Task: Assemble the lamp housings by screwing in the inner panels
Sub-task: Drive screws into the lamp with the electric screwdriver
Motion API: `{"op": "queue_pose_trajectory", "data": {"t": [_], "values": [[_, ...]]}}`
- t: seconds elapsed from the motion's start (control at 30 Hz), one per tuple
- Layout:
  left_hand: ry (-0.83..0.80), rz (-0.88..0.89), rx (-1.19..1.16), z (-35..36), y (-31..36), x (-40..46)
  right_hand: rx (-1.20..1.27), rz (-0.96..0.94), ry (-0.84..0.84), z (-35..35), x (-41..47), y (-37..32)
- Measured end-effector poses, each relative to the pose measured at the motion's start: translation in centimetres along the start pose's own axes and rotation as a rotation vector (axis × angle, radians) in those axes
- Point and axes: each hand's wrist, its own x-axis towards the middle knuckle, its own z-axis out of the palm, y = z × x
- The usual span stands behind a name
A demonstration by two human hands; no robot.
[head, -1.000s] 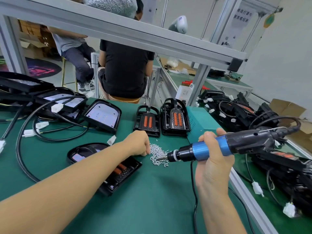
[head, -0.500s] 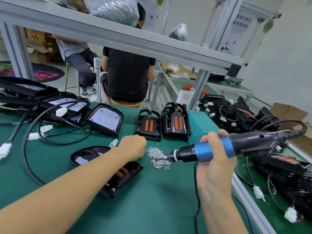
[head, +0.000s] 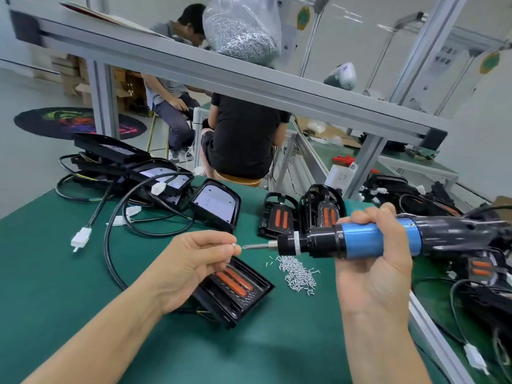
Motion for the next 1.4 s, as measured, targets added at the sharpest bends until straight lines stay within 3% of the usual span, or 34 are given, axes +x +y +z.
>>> {"op": "queue_pose_trajectory", "data": {"t": [0.6, 0.7, 0.83, 0.97, 1.17, 1.4], "values": [[0.065, 0.138, 0.131, -4.1, 1.5, -1.7, -0.076, 0.058, -0.105, 3.6, -1.1, 5.0], [0.201, 0.238, 0.351, -5.7, 1.8, -1.1, -0.084, 0.071, -0.093, 3.5, -0.7, 5.9], [0.363, 0.321, 0.91, -8.2, 1.1, 0.0, -0.217, 0.07, -0.064, 3.1, -0.4, 7.8], [0.284, 0.317, 1.133, -8.8, -0.6, 0.3, -0.32, 0.068, -0.074, 2.5, -0.9, 9.7], [0.1, 0.227, 1.053, -9.5, 0.2, 0.3, -0.359, 0.115, -0.132, 1.8, -1.0, 11.2], [0.062, 0.184, 1.091, -9.6, 0.3, 0.7, -0.352, 0.142, -0.186, 1.6, -1.0, 11.7]]}}
